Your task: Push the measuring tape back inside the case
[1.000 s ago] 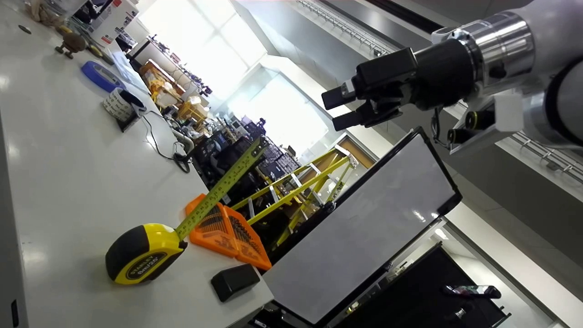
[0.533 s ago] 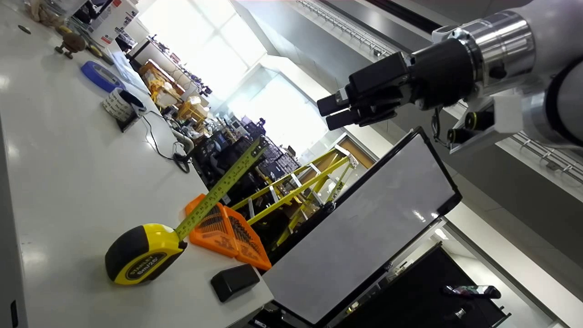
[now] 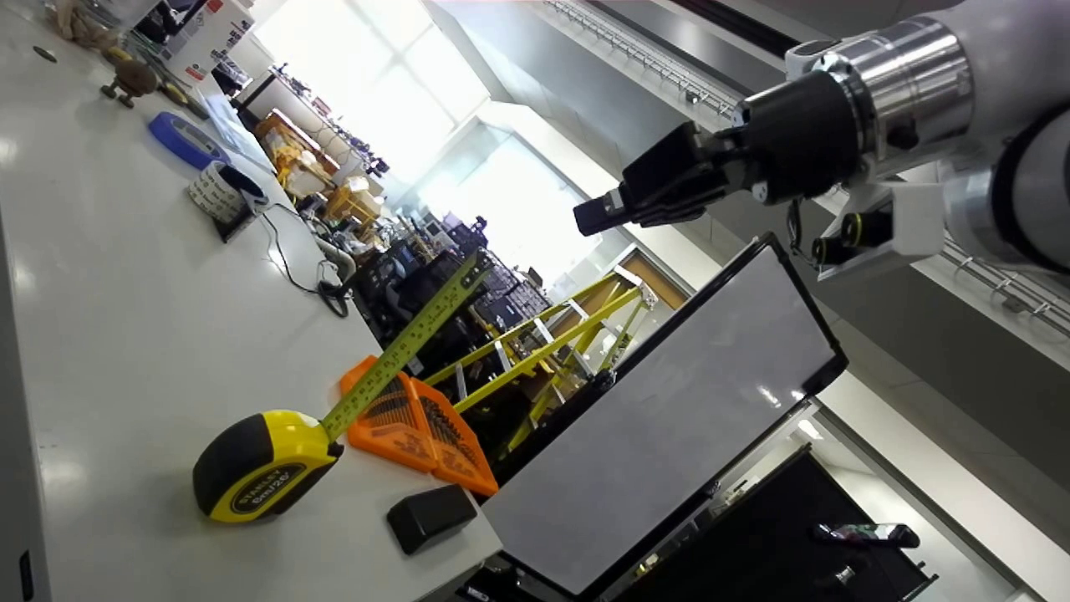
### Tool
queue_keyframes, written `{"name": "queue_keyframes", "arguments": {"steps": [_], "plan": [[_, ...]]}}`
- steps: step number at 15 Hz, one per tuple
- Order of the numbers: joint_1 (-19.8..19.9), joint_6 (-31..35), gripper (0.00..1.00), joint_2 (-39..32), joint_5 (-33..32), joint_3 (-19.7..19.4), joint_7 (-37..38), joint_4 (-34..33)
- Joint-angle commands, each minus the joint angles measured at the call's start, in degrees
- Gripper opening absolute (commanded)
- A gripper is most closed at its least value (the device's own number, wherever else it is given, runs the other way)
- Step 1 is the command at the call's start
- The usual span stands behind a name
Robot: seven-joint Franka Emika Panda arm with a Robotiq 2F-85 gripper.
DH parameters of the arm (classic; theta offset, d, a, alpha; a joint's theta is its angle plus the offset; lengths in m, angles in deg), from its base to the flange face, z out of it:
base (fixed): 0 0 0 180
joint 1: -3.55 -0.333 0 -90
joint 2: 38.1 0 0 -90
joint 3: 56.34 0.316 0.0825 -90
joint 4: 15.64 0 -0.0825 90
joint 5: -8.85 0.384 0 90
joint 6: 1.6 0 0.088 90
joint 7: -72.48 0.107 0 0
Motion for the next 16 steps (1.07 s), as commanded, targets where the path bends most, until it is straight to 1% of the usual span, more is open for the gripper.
{"name": "queue_keyframes", "arguments": {"steps": [1, 7, 11, 16], "plan": [[-1.83, 1.02, 0.00, -2.97, -2.59, -1.35, 2.23, -1.74], [-2.77, 2.76, 0.00, -5.84, -1.56, -1.58, 1.00, -3.05], [-4.58, 1.61, 0.00, -6.85, -0.93, -1.92, 0.66, -4.03], [-5.41, 1.71, 0.00, -7.61, -1.62, -2.37, 1.20, -4.47]]}}
